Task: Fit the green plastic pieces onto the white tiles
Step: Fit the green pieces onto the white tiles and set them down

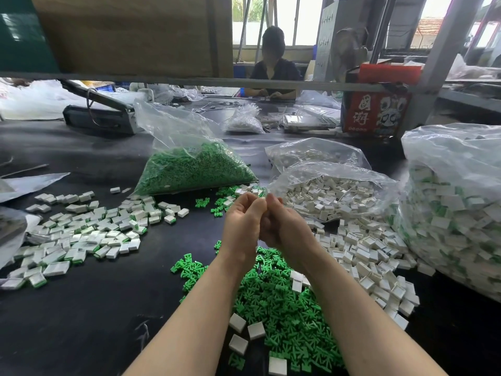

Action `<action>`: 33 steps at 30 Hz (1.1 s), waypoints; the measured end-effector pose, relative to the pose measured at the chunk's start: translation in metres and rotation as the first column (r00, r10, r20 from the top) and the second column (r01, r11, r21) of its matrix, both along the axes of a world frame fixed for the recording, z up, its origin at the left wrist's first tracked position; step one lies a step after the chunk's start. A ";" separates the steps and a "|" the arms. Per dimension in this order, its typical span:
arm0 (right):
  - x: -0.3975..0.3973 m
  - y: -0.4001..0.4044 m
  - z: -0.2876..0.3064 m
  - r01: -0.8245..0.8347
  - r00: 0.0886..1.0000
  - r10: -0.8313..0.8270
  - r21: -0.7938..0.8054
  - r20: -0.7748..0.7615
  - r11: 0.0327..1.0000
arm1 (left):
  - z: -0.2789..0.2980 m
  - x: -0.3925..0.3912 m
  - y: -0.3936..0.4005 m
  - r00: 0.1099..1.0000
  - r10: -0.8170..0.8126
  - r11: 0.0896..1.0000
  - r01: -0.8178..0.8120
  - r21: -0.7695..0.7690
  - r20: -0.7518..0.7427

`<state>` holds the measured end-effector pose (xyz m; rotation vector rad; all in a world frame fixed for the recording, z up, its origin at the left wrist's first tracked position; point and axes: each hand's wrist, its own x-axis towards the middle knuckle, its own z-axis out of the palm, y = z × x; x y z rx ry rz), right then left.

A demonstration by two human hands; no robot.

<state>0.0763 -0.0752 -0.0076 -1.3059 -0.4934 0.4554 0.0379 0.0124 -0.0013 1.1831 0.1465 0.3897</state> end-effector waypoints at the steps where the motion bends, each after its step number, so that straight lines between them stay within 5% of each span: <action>1: 0.001 -0.002 0.002 -0.034 0.999 0.035 0.026 -0.022 0.999 | 0.000 0.000 0.001 1.000 -0.011 1.000 0.011 0.012 0.014; 6: 0.007 -0.005 0.006 -0.116 0.976 0.146 0.182 -0.161 0.976 | -0.002 0.001 0.010 0.986 -0.127 0.992 0.129 -0.017 0.105; 11: 0.008 -0.006 0.005 -0.112 0.980 0.138 0.176 -0.146 0.978 | -0.002 0.000 0.013 0.981 -0.144 0.989 0.146 -0.006 0.130; 18: 0.010 -0.016 0.007 0.146 0.987 -0.123 -0.264 0.101 0.954 | -0.001 -0.002 0.032 0.999 0.016 0.999 -0.017 0.037 0.030; 21: 0.019 -0.026 0.003 0.379 0.915 -0.267 -0.416 0.302 0.827 | -0.002 -0.004 0.060 0.972 0.192 0.951 -0.219 -0.218 -0.138; 25: 0.029 -0.037 -0.005 0.590 0.774 -0.167 -0.601 0.610 0.540 | -0.007 -0.012 0.101 0.952 0.214 0.706 -0.304 -0.639 -0.217; 29: 0.030 -0.040 -0.008 0.720 0.671 -0.056 -0.632 0.739 0.288 | -0.014 -0.019 0.133 0.928 0.274 0.565 -0.369 -0.739 -0.254; 33: 0.028 -0.038 -0.011 0.790 0.586 0.039 -0.581 0.810 0.196 | -0.014 -0.022 0.145 0.897 0.374 0.459 -0.400 -0.793 -0.236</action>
